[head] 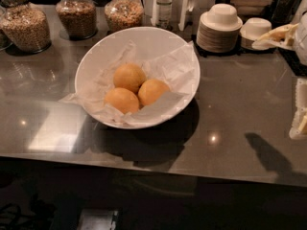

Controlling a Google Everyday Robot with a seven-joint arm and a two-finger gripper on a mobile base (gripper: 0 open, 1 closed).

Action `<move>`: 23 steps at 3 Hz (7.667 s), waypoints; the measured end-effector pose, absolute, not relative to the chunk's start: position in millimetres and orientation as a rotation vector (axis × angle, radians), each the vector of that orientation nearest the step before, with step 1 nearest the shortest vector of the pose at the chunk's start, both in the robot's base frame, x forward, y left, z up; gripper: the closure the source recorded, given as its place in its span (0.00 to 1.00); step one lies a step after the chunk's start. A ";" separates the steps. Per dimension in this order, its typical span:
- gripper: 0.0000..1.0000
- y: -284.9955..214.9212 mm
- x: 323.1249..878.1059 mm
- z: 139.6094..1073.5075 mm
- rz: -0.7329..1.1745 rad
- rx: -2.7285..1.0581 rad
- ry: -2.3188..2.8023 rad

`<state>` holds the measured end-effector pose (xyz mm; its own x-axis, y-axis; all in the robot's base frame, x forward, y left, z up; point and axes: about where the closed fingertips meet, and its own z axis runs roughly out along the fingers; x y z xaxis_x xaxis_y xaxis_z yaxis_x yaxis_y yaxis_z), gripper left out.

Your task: Pick orange from white bowl

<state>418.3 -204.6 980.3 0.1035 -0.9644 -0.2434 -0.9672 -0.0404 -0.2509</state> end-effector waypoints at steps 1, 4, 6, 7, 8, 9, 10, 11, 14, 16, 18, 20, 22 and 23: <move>0.00 -204.2 418.4 980.5 0.011 -2.041 1.893; 0.00 -88.1 448.2 1001.4 0.171 -2.178 1.635; 0.00 11.4 462.7 992.8 0.369 -2.288 1.509; 0.00 48.0 464.1 983.9 0.452 -2.334 1.452; 0.00 73.1 464.9 968.6 0.513 -2.362 1.410; 0.00 76.2 467.3 970.5 0.502 -2.346 1.406; 0.00 76.4 472.8 977.1 0.481 -2.312 1.426; 0.00 65.0 501.9 991.1 0.407 -2.269 1.508; 0.00 19.7 562.3 983.3 0.349 -2.033 1.673; 0.00 -11.2 561.3 890.3 0.444 -1.662 1.975; 0.00 -18.2 542.8 904.1 0.358 -1.641 1.950; 0.17 -18.2 541.2 905.9 0.351 -1.640 1.948; 0.04 -1.5 536.2 889.5 0.382 -1.692 1.947; 0.03 9.3 531.4 873.1 0.405 -1.738 1.957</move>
Offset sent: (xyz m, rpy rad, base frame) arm 0.0089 0.0303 0.0095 0.0240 -0.0195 0.0688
